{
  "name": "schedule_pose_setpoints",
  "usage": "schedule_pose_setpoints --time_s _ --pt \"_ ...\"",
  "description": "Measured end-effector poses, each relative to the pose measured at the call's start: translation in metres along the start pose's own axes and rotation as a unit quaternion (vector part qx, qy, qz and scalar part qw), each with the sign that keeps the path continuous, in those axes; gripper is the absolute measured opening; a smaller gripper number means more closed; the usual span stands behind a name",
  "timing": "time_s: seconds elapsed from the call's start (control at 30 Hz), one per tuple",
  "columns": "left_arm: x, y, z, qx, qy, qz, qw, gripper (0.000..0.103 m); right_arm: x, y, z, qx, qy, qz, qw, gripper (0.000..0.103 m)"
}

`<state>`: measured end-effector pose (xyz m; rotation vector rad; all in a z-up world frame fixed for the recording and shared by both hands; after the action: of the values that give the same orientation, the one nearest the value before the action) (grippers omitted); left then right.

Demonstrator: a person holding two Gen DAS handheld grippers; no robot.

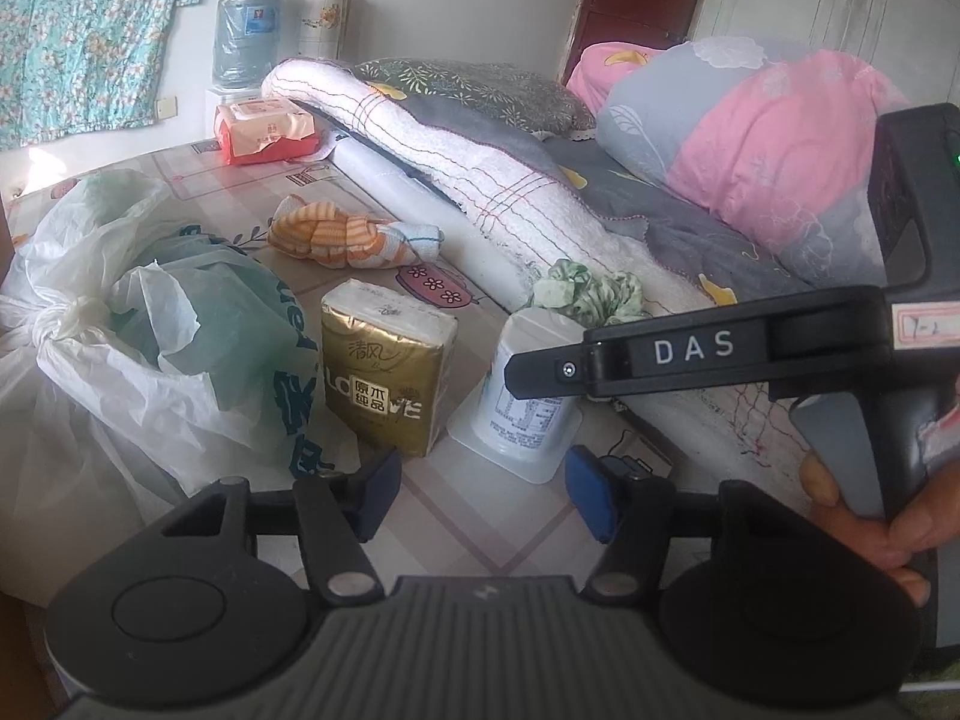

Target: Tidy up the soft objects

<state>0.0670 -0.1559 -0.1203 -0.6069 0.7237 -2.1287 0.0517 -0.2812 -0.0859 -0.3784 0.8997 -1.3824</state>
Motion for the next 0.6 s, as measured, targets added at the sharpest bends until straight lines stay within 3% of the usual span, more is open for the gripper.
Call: schedule_pose_setpoints --time_s 0.37,0.47,0.6 --pt "-0.003 -0.014 -0.004 0.013 -0.005 0.016 0.9998 0.061 -0.011 0.003 -0.003 0.017 -0.04 -0.017 0.999 0.051" --pt "-0.005 -0.022 -0.004 0.022 -0.009 0.021 0.9995 0.061 -0.005 0.001 -0.002 0.018 -0.01 -0.002 1.0 0.05" --pt "-0.006 -0.031 -0.004 0.027 -0.01 0.019 0.9994 0.062 0.017 -0.005 0.001 0.001 0.083 0.047 0.995 0.049"
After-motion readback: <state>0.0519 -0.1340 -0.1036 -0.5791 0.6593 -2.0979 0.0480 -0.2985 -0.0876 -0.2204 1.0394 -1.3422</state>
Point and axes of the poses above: each gripper's, at about its wrist camera, not at the fingertips, and y roughly the way its jaws point, x to its right, z to its top, the point moved 4 cm from there along y, roughly the way its jaws point
